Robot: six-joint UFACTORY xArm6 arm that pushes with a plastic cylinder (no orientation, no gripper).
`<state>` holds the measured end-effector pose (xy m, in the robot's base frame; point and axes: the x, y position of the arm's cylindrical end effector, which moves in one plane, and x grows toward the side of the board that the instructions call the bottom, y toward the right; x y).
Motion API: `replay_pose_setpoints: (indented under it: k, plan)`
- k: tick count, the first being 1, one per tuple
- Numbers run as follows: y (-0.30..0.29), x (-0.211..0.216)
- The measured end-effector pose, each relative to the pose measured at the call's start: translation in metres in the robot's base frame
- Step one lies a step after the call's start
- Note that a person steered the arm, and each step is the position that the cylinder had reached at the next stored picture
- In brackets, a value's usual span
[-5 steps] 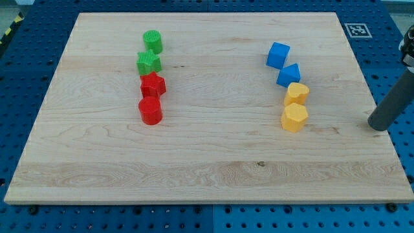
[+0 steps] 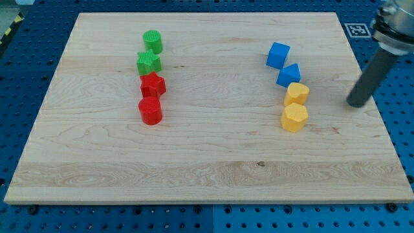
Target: Seperate the yellow heart and yellow hexagon
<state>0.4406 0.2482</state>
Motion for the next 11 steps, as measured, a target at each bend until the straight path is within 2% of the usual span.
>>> replay_pose_setpoints:
  k: [2,5,9,11]
  plan:
    - [-0.082,-0.031]
    - [-0.099,-0.024]
    - [-0.094,0.063]
    - [-0.117,0.106]
